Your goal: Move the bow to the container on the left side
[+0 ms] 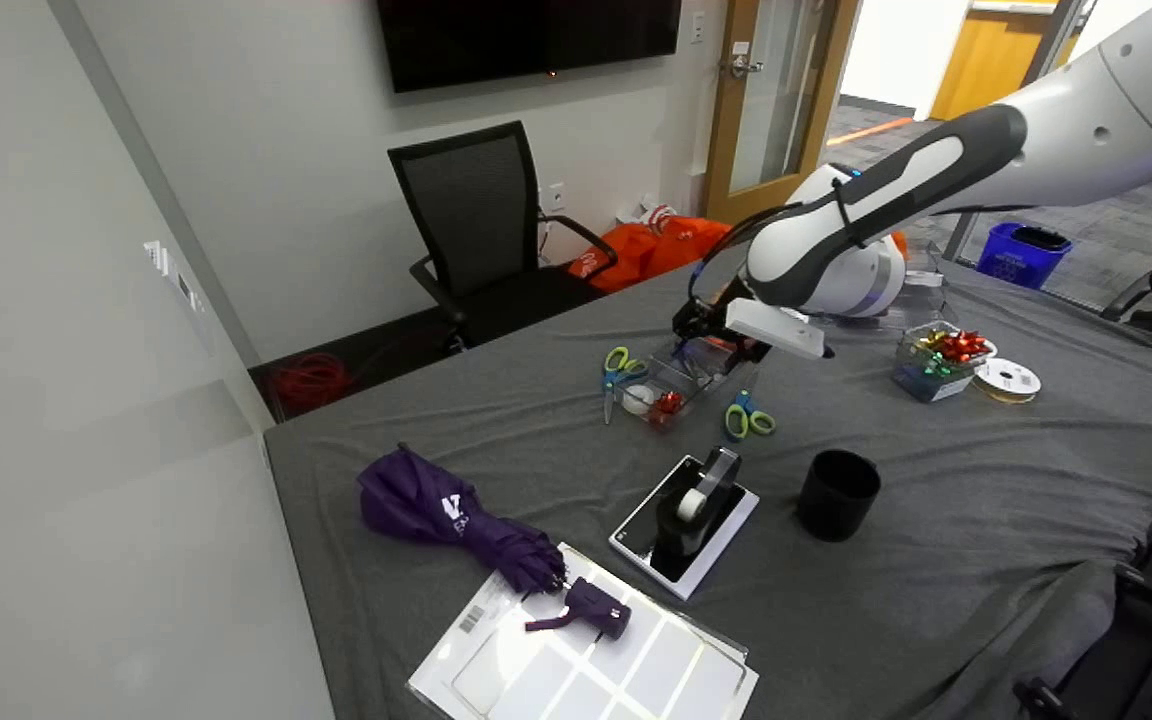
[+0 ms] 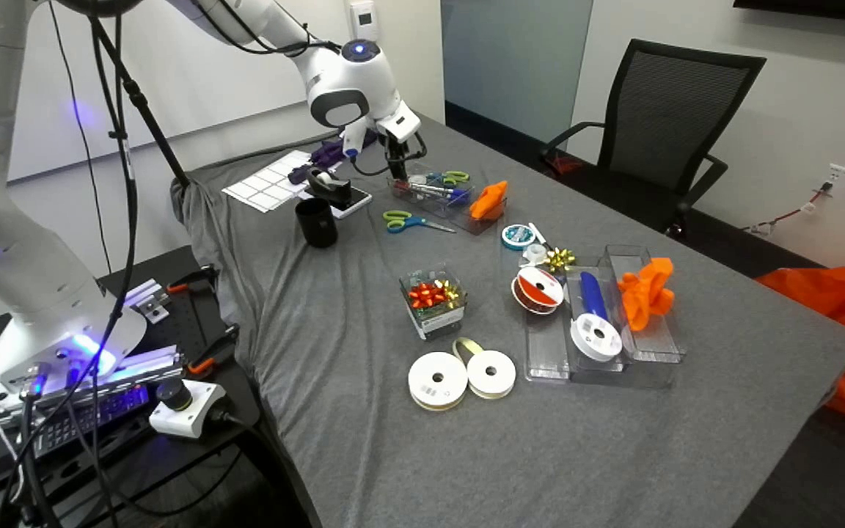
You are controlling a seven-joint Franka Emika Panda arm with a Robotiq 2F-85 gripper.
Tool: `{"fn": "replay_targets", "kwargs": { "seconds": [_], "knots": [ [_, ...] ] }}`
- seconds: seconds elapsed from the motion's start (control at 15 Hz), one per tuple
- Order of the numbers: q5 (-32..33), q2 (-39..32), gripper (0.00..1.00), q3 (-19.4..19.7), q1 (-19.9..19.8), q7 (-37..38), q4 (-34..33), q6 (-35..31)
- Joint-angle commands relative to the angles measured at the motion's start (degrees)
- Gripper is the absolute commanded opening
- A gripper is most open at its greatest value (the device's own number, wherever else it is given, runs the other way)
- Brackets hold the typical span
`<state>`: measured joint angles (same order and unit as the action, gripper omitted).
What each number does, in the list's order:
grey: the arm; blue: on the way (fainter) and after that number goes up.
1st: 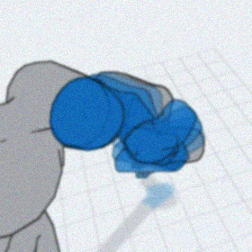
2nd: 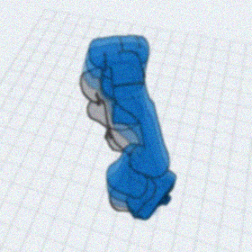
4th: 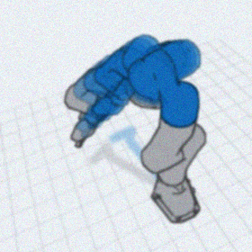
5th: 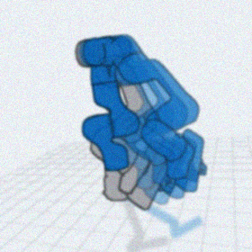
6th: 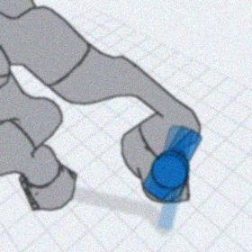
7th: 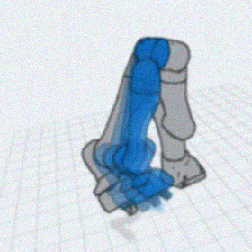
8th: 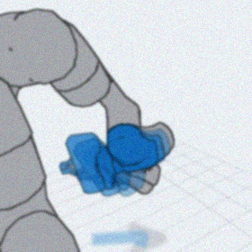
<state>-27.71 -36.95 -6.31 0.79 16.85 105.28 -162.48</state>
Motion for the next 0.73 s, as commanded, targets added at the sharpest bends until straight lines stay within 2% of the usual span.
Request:
{"fn": "replay_targets", "kwargs": {
  "seconds": [0.0, 0.47, 0.67],
  "knots": [
    [2.26, 7.61, 1.0, -1.02, -3.64, -7.7, 8.47, -0.7],
    [9.86, 16.18, 1.0, 1.52, -8.1, -19.19, 15.75, 3.2],
    [11.54, 18.2, 1.0, 2.5, -8.76, -21.68, 18.13, 2.52]
  ]
}}
